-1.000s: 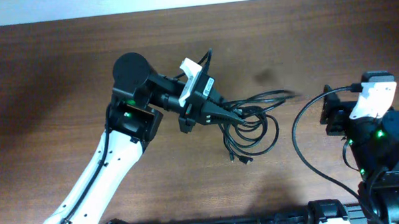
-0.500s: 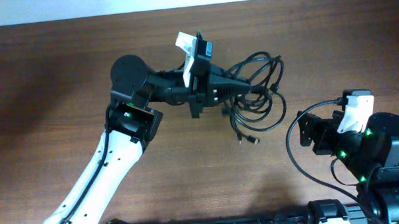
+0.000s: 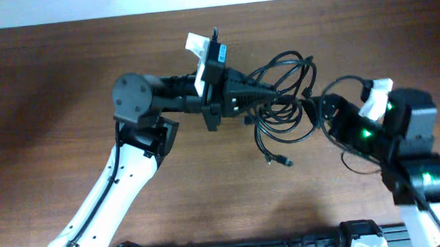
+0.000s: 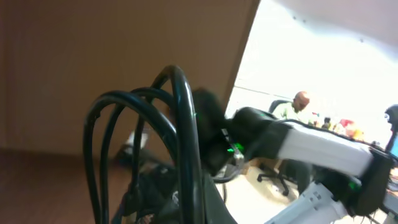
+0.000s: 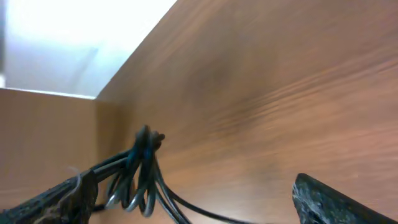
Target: Untangle cables
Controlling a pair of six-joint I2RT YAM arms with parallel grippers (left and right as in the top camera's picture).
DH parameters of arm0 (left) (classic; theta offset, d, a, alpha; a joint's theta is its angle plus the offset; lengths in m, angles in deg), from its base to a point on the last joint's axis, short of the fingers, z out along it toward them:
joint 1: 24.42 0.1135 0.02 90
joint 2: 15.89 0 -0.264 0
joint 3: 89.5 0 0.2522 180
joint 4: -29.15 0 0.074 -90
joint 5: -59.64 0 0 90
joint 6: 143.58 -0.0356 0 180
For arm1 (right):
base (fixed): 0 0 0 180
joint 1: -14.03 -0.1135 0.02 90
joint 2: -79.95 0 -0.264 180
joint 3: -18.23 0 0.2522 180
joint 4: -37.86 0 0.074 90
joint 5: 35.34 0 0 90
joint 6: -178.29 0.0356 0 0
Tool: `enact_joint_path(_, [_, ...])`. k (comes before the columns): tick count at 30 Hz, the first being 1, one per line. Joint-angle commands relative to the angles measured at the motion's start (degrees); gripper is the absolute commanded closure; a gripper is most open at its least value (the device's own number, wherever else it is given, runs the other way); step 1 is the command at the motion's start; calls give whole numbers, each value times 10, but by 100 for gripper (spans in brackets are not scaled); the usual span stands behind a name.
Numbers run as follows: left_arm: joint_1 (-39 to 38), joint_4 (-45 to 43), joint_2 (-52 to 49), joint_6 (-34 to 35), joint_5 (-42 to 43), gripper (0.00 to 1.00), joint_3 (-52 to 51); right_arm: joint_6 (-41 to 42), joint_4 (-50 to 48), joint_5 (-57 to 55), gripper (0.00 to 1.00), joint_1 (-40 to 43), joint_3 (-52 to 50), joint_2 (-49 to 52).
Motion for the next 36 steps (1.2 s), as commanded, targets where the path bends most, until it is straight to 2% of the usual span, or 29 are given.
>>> enact_joint_path(1, [1, -49, 9, 10, 45, 100, 4, 56, -26, 105, 1, 2, 5, 36])
enact_joint_path(6, [1, -115, 9, 29, 62, 100, 4, 75, -75, 188, 1, 2, 5, 91])
enact_joint_path(17, [7, -117, 9, 29, 69, 100, 4, 75, -137, 226, 1, 2, 5, 118])
enact_joint_path(25, [7, -117, 9, 23, 54, 100, 4, 74, -140, 261, 0, 1, 5, 118])
enact_joint_path(28, [7, -117, 9, 7, 54, 100, 4, 74, -140, 272, 11, 1, 5, 118])
enact_joint_path(33, [7, -117, 9, -13, 54, 100, 4, 68, -139, 287, 37, 2, 5, 118])
enact_joint_path(36, [7, -117, 9, -24, 53, 100, 4, 68, -139, 299, 66, 1, 5, 118])
